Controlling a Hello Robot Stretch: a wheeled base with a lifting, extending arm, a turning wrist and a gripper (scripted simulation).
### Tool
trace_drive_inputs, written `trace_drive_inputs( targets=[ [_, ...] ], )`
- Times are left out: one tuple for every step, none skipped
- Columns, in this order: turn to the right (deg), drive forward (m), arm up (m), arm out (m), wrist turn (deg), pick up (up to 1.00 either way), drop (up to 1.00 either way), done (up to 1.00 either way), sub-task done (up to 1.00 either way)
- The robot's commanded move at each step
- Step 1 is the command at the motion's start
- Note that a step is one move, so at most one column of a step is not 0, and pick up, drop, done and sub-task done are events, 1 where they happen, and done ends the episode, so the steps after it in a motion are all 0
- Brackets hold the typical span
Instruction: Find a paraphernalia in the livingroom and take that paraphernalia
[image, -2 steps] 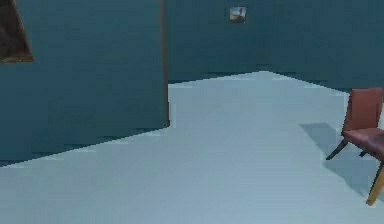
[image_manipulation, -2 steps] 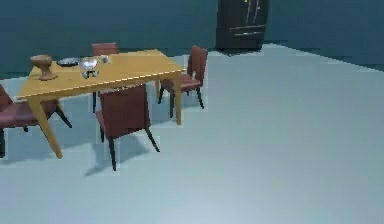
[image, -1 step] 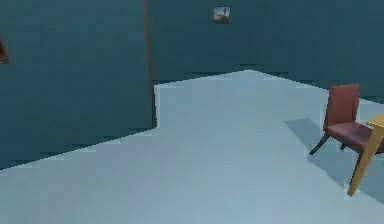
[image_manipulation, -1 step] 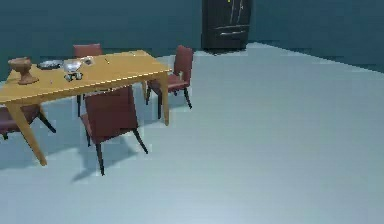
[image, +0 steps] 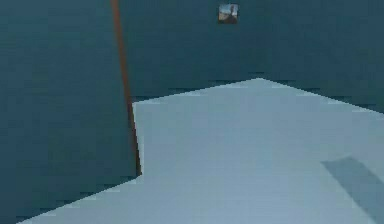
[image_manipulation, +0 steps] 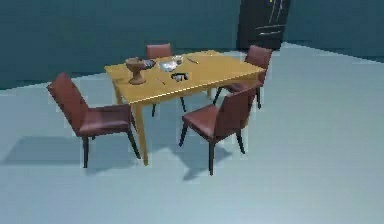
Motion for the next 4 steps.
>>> trace_drive_inputs(
  targets=[
    [0.0,1.00,0.00,0.00,0.0,0.00,0.00,0.00,0.00],
    [-6.0,0.00,0.00,0.00,0.0,0.00,0.00,0.00,0.00],
    [0.0,0.25,0.00,0.00,0.0,0.00,0.00,0.00,0.00],
    [-3.0,0.00,0.00,0.00,0.0,0.00,0.00,0.00,0.00]
  ],
)
